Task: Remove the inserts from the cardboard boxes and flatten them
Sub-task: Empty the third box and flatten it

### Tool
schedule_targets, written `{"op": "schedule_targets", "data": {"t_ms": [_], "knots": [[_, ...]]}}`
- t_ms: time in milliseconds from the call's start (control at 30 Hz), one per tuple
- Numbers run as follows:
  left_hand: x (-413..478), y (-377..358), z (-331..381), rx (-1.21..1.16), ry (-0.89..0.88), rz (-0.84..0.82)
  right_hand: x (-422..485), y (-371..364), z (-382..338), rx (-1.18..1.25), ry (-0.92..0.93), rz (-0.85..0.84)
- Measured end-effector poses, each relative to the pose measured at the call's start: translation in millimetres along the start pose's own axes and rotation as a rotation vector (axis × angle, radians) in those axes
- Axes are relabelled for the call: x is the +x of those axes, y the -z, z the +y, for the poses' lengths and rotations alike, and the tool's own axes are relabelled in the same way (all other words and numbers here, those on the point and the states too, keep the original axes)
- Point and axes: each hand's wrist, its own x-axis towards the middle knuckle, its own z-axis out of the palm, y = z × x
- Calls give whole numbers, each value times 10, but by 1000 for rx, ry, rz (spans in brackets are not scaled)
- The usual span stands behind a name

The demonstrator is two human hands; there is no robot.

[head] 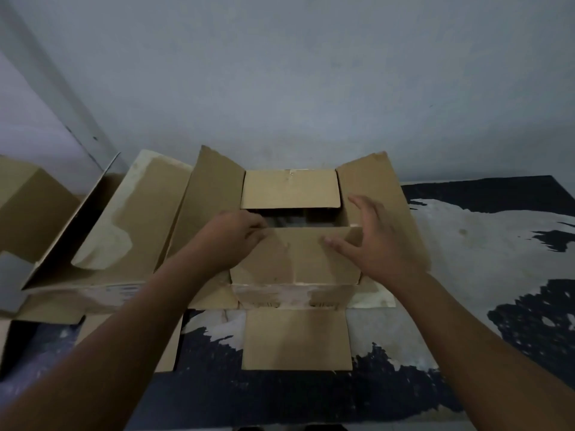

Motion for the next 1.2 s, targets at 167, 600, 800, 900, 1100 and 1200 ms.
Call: {"op": "schedule_targets", "data": {"t_ms": [167, 600, 800, 900, 1100, 1200], "knots": [[-202, 286, 105, -153, -24, -330, -13, 119, -540, -377, 264, -304], [932, -280, -293, 362, -50, -420, 0, -106, -659, -452, 150, -649], [1136, -590, -575, 575, 14, -444, -21, -100, -720, -490, 80, -587], [1160, -605, -610, 570, -14, -356, -66, -166, -809, -513, 131, -511], [1203, -387, -633, 437, -112, -21, -137, -258, -844, -519, 199, -423], [1288, -165, -600, 407, -144, 33, -131, -150, -784, -575, 162, -420]]}}
